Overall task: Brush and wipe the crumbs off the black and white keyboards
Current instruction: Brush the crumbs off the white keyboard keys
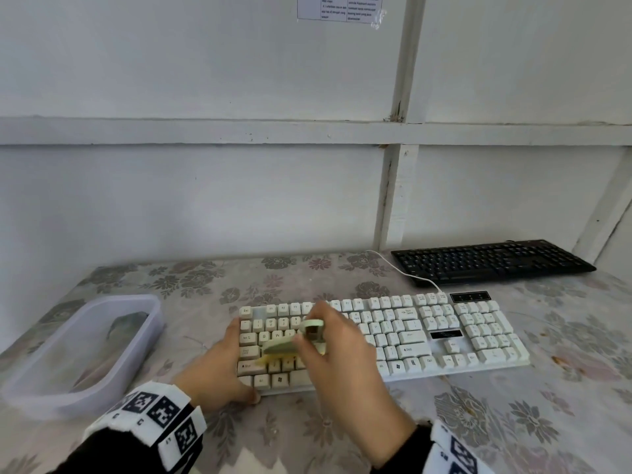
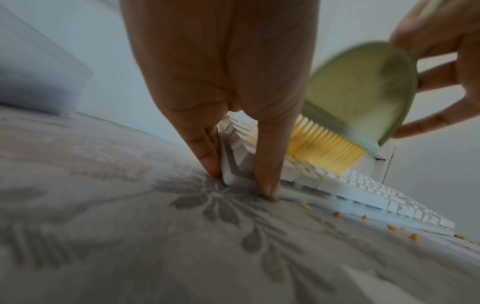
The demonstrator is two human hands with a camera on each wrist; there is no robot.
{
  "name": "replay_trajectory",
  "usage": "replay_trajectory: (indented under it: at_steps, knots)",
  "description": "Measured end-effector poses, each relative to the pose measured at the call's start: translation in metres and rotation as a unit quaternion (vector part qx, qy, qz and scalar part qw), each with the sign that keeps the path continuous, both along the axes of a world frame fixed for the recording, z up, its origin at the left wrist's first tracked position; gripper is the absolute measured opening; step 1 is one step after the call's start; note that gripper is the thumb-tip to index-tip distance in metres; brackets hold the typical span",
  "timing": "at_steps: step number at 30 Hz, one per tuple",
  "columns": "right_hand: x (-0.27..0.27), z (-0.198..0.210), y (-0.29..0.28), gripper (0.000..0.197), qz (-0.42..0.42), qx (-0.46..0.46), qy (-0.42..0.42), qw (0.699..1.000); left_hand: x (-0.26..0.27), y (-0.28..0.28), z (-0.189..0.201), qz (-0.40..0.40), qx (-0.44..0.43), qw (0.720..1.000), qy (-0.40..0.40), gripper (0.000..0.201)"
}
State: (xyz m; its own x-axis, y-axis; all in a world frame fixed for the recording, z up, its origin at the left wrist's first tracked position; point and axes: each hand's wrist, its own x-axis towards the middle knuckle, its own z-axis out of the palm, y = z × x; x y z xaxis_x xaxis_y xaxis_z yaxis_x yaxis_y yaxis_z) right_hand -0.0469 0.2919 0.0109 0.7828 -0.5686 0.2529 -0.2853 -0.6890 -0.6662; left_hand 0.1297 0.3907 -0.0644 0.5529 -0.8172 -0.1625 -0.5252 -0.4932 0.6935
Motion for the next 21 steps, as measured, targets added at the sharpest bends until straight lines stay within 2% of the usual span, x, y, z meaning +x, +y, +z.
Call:
replay_trajectory:
  at_steps: [2,8,13,18,21]
  knots:
    - [-0.003,0.002,-0.008,0.009,-0.011,0.000,-0.017,1.000,0.000,0.000,0.001,0.005,0.008,1.000,0.008,0.130]
    - [-0.001,-0.001,0.006,0.012,0.035,0.002,-0.039,0.999,-0.003,0.000,0.003,0.011,-0.002,1.000,0.005,0.125]
    - [-0.009,0.002,-0.014,0.009,-0.027,-0.035,-0.036,0.998,-0.001,0.001,0.003,0.006,0.017,1.000,0.002,0.128]
    - [-0.012,-0.001,-0.010,0.011,0.041,0.048,-0.093,0.994,-0.002,0.000,0.003,0.013,0.020,1.000,-0.003,0.128]
    - [-0.019,-0.010,-0.021,0.011,0.005,0.021,-0.076,0.997,-0.004,0.000,0.005,0.014,0.018,1.000,-0.005,0.124]
